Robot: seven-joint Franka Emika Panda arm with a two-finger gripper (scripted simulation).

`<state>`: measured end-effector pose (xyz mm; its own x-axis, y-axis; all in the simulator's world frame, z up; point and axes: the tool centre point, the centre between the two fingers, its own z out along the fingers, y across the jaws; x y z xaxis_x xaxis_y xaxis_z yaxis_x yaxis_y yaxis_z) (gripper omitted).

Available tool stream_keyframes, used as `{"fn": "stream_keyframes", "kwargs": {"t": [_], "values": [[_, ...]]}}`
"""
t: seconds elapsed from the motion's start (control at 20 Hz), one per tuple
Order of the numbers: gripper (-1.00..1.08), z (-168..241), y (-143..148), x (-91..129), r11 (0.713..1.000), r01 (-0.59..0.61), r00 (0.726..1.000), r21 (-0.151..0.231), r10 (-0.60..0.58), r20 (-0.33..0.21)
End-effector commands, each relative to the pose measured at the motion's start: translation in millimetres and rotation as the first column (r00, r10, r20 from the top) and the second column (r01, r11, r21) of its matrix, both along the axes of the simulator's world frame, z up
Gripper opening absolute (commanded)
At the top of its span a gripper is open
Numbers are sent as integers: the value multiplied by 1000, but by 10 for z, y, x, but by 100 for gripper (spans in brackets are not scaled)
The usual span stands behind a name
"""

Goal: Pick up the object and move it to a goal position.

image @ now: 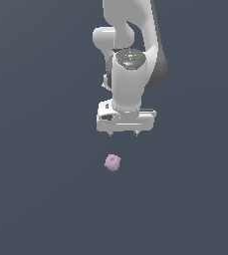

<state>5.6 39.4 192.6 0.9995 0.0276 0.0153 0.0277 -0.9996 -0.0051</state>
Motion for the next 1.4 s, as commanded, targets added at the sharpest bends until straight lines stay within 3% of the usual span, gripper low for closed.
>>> {"fn": "stream_keyframes", "kwargs": {"t": [0.0, 0.4, 0.85, 1.35], "values": [[100, -38, -17, 22, 1000, 14, 1000, 1, -14, -2], [100, -336, -138, 210, 992, 127, 992, 4, -127, -8], [100, -843, -348, 454, 955, 297, 955, -1, -297, -14], [100, -1022, -422, 514, 937, 350, 937, -6, -350, -16]]}}
